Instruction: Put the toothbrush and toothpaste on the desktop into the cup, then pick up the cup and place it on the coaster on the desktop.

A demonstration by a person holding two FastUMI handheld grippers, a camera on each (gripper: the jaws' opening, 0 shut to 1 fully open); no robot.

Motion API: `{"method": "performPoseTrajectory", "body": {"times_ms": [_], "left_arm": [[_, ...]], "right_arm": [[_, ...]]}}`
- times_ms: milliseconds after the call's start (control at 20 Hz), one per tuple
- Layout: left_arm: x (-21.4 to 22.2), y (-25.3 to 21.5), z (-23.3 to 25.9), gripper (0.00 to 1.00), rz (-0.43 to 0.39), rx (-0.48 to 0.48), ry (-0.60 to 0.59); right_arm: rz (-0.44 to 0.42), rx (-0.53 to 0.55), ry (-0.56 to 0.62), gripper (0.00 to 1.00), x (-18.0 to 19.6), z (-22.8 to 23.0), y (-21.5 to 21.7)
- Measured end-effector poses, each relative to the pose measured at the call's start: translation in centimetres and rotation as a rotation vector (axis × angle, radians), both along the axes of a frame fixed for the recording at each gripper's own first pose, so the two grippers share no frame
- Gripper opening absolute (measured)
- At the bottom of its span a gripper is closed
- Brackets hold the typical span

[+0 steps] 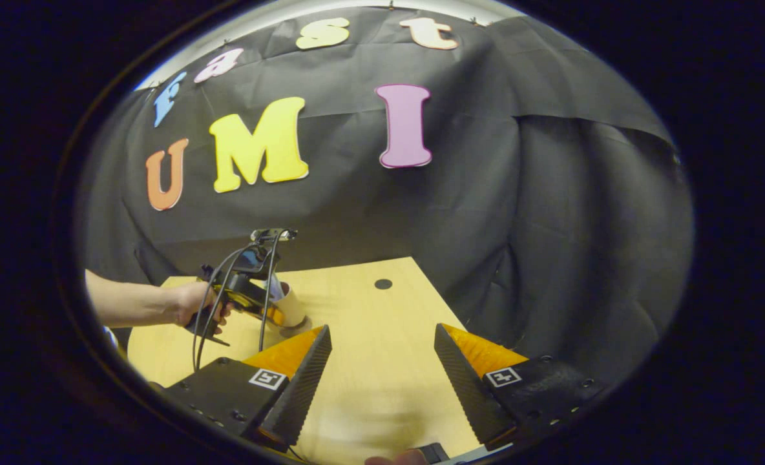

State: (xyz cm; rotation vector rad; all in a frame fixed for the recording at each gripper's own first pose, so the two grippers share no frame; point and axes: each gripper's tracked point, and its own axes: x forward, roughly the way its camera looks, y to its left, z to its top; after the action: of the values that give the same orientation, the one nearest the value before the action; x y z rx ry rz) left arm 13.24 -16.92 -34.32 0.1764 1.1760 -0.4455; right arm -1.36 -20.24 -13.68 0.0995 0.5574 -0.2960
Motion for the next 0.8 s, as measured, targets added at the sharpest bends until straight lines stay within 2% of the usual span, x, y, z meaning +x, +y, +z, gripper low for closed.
{"method": "performPoseTrajectory", "body": {"times_ms": [150,200,300,400,450,500,550,600,800], "left_arm": [[-0.2,0.2,-1.1,0.24,0.019,0.019,0.028],[-0.3,0.3,-1.2,0.29,0.023,0.023,0.040],[0.2,0.0,-1.0,0.27,0.000,0.000,0.020],[0.8,0.3,-0.6,0.35,0.002,0.019,-0.007],[0.9,0.2,-0.4,0.46,0.005,0.018,-0.014],[0.8,0.0,-0.3,0.62,0.009,0.020,-0.019],[-0.2,0.0,0.3,0.83,0.009,0.017,-0.027],[0.5,0.1,1.0,0.81,0.010,0.019,-0.035],[-0.5,0.9,3.0,0.90,0.028,-0.007,-0.047]], "right_arm": [[-0.016,-0.001,0.015,0.93,-0.9,-0.7,-0.7],[-0.014,-0.001,0.020,0.93,-1.0,-0.8,-0.5],[-0.013,-0.002,0.027,0.95,-1.0,-1.1,-0.2],[-0.007,0.000,0.033,0.96,-0.7,-1.3,0.4],[-0.001,-0.002,0.032,0.96,-0.5,-1.2,0.7],[0.003,-0.006,0.029,0.96,-0.4,-1.1,1.0],[0.003,-0.009,0.020,0.96,-0.4,-0.8,1.1],[-0.001,-0.008,0.013,0.96,-0.4,-0.6,1.2],[-0.012,-0.013,0.004,0.96,-0.9,-0.6,1.5]]}}
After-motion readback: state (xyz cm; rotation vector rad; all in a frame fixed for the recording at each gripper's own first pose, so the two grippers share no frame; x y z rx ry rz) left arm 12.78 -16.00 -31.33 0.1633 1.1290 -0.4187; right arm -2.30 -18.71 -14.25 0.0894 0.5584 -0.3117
